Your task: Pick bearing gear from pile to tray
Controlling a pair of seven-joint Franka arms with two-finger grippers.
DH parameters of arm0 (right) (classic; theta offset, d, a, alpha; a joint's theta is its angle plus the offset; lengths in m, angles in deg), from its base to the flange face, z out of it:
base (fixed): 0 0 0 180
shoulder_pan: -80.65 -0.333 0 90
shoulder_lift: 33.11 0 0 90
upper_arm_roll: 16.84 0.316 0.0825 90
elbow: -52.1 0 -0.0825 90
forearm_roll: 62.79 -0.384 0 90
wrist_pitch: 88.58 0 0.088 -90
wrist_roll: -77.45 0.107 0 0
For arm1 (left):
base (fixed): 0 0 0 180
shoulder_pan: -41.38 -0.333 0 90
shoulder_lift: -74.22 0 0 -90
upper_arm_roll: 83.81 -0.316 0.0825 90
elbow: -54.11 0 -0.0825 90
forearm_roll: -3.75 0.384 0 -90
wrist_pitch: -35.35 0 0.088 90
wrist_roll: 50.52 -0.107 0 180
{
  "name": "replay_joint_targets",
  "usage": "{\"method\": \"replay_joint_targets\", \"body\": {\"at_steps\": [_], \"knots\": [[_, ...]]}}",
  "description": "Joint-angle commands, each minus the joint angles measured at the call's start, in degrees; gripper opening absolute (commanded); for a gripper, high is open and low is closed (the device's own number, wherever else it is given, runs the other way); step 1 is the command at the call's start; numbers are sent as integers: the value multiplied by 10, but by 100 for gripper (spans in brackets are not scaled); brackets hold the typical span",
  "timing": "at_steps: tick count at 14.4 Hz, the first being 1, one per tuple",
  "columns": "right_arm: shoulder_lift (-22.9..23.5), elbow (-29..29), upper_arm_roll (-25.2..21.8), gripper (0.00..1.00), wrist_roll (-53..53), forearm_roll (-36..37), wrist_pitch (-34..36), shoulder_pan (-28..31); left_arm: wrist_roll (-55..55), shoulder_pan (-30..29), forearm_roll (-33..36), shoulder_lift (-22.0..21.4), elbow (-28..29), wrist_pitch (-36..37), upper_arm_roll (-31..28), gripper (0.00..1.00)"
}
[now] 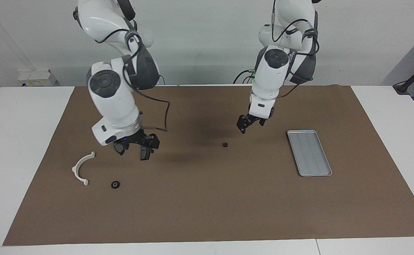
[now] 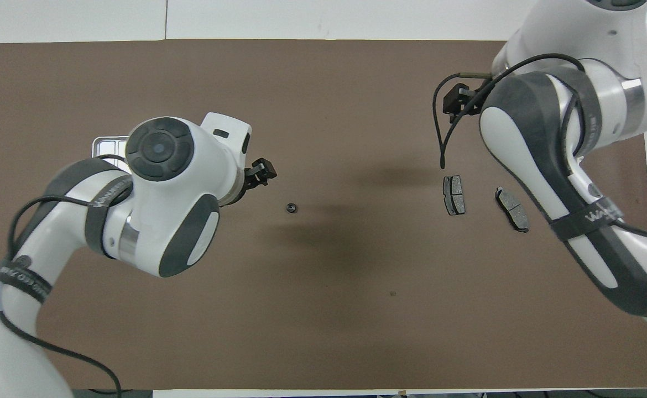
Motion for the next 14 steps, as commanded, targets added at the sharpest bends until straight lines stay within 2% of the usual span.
{"method": "replay_joint_targets", "body": {"at_steps": [1, 4, 5, 8, 14], "knots": [[1, -29, 8, 100, -24, 38, -18, 21, 75, 49, 1, 105, -67, -36, -13, 100], [4, -99, 7, 100, -24, 62, -116, 49, 73, 53, 1, 98, -18, -71, -11, 100], [9, -112, 6, 100, -24, 74, -140, 55, 72, 53, 1, 98, -5, -87, -10, 96], [61, -105, 7, 100, -32, 120, -189, 79, 72, 53, 1, 99, 9, -110, -10, 90], [106, -104, 6, 100, -31, 109, -244, 85, 74, 61, 1, 100, 26, -120, -10, 80]]}}
